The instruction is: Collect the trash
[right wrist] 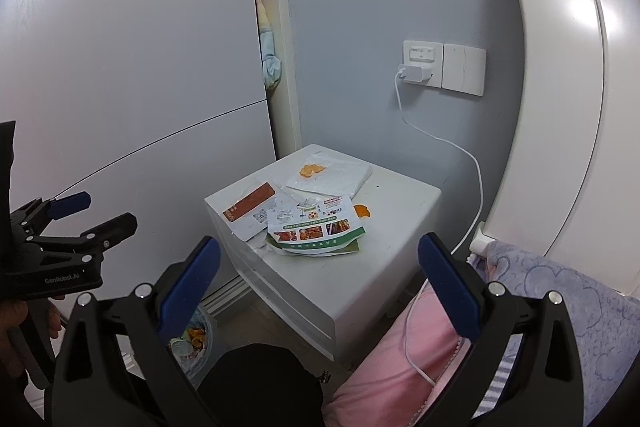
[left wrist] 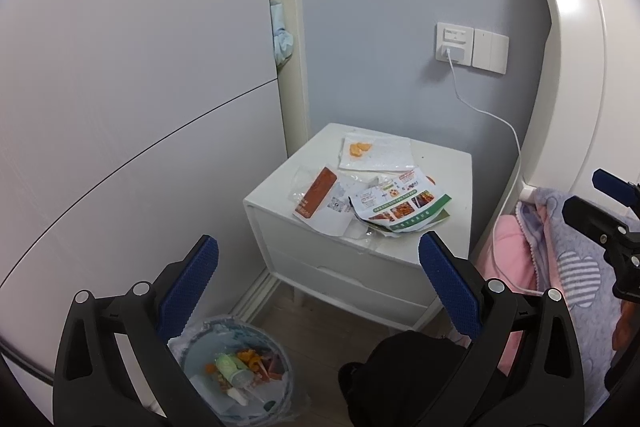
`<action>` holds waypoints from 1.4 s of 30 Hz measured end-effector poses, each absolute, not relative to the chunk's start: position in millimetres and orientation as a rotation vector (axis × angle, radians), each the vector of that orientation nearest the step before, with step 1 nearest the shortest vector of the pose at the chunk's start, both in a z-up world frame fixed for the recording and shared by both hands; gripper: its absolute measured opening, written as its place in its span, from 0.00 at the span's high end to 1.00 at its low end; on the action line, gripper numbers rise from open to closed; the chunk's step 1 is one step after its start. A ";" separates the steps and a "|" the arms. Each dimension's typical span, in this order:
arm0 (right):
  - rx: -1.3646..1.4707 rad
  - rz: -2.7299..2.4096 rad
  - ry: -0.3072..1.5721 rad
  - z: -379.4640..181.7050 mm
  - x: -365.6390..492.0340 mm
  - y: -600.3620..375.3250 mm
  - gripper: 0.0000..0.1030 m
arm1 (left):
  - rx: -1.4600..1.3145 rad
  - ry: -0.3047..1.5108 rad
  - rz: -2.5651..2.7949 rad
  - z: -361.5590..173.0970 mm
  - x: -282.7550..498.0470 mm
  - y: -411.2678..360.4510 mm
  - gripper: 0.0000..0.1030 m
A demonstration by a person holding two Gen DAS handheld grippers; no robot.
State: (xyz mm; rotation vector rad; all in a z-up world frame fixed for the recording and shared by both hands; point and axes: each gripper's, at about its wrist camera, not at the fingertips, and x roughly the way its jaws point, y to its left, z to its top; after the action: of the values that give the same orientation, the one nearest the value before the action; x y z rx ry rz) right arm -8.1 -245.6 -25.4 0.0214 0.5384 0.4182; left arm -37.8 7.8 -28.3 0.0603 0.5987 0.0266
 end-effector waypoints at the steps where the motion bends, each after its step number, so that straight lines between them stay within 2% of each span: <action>1: 0.022 0.415 0.538 -25.5 -7.8 -246.0 0.06 | 0.060 0.599 0.031 -28.4 -37.5 8.1 0.05; 26: 0.046 0.406 0.591 -48.5 8.8 -265.7 0.06 | 0.094 0.615 0.026 -43.4 -23.7 -2.7 0.05; 42: 0.154 0.533 0.651 -73.1 70.4 -274.5 0.06 | 0.103 0.665 -0.109 -64.8 33.7 -13.3 0.05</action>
State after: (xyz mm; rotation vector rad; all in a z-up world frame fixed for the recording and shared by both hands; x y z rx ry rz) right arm 70.4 -274.5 -73.1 0.1543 0.6513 0.5330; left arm 33.7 -13.3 -64.8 0.1029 0.6645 -0.1089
